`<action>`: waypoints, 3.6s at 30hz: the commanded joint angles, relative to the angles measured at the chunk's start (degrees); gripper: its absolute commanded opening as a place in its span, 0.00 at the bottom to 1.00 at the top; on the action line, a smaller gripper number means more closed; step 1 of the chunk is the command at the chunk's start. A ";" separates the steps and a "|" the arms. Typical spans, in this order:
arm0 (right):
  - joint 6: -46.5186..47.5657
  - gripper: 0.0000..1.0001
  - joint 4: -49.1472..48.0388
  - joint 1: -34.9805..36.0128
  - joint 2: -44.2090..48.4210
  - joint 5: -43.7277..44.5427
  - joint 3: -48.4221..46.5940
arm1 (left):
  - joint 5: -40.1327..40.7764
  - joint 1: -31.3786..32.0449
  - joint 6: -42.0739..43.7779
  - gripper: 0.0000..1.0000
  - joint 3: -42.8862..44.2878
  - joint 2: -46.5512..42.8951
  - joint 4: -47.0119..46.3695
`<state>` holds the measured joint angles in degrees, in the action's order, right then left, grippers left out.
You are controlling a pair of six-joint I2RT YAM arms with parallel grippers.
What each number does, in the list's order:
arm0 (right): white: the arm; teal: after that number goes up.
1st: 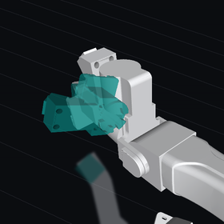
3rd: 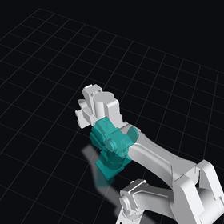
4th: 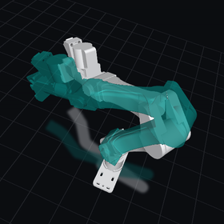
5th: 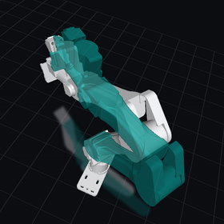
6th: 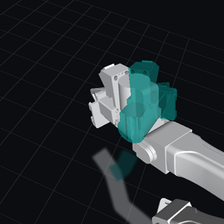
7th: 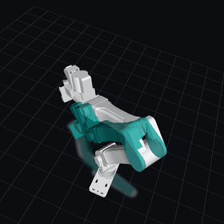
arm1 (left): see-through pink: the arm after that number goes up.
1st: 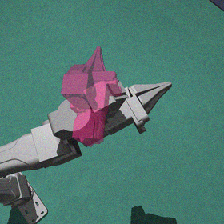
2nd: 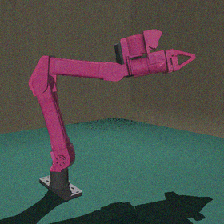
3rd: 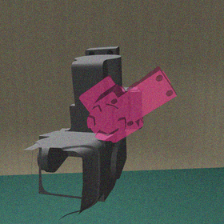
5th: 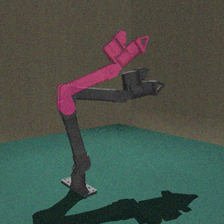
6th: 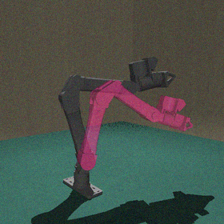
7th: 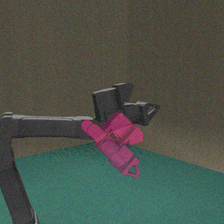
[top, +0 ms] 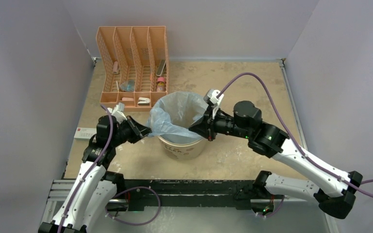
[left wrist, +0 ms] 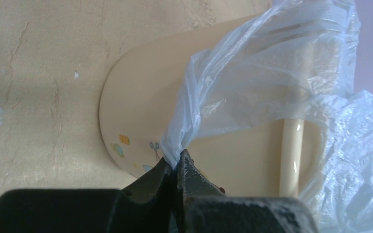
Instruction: Put the trash bags into the trash bin
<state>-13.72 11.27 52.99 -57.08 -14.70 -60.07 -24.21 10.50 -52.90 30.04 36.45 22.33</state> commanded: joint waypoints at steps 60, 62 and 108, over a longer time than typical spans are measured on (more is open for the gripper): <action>2.37 0.00 5.52 5.36 -7.48 -10.13 4.21 | 3.02 -0.31 3.31 0.35 0.51 -8.41 6.22; 2.06 0.00 5.86 5.30 -7.09 -8.49 3.77 | 3.74 -0.31 2.51 0.41 1.80 -9.09 8.36; -1.28 0.00 -0.17 5.37 -5.63 -6.02 4.40 | -10.69 -0.31 -24.58 0.69 -5.74 -31.41 1.73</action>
<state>-14.98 13.41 58.48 -64.05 -20.23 -55.70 -34.35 10.50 -75.46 23.64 6.98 26.81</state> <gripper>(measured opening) 0.004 0.663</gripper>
